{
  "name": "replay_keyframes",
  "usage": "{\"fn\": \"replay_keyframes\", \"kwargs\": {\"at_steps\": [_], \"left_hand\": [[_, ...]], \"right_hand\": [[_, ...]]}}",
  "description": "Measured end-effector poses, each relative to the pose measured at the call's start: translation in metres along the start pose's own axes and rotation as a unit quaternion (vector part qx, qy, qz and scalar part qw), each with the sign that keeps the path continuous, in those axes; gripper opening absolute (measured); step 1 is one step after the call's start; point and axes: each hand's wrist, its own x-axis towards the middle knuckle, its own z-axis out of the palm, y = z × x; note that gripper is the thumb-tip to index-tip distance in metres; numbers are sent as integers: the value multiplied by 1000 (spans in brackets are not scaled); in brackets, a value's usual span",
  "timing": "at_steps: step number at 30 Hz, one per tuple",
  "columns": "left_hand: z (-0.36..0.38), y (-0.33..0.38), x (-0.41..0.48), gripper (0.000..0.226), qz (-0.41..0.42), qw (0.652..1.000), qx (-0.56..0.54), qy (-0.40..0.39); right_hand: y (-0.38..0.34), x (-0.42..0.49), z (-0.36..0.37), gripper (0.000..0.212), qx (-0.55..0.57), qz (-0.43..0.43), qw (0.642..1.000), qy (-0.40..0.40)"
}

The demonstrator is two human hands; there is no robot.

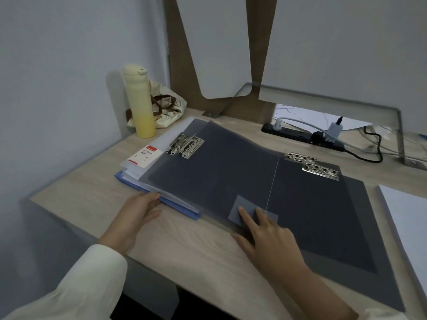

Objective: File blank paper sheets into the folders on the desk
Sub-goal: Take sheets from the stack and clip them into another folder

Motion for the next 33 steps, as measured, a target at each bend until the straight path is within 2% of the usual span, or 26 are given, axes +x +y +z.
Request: {"fn": "replay_keyframes", "kwargs": {"at_steps": [2, 5, 7, 9, 13, 15, 18, 22, 24, 27, 30, 33], "left_hand": [[8, -1, -9, 51, 38, 998, 37, 29], [25, 2, -30, 55, 131, 979, 45, 148], [43, 5, -42, 45, 209, 961, 36, 176], [68, 9, -49, 38, 252, 957, 43, 136], [143, 13, -61, 30, 264, 960, 88, -32], [188, 9, -70, 30, 240, 953, 112, -146], [254, -9, -84, 32, 150, 933, 143, -294], [328, -36, -106, 37, 41, 897, 175, -405], [354, -46, -115, 38, -13, 883, 178, -433], [380, -58, -119, 37, -75, 872, 200, -439], [395, -65, -113, 39, -116, 878, 189, -424], [405, -62, -105, 23, -164, 884, 149, -411]], "right_hand": [[0, 0, -2, 65, 4, 10, 1000, -5], [8, 1, -13, 79, 47, 17, 998, 28], [23, 0, -19, 59, 112, 10, 993, 40], [42, -3, -29, 37, 189, 33, 981, 5], [97, -25, -37, 30, 222, 110, 969, 17], [132, -43, -39, 29, 236, 172, 956, 32], [180, -73, -40, 27, 247, 281, 926, 48], [230, -106, -36, 28, 191, 368, 908, 60], [245, -114, -33, 29, 157, 394, 904, 56], [255, -121, -22, 29, 114, 386, 915, 25], [258, -122, -16, 28, 89, 365, 927, 23], [261, -120, -15, 27, 89, 359, 928, 31]]}}
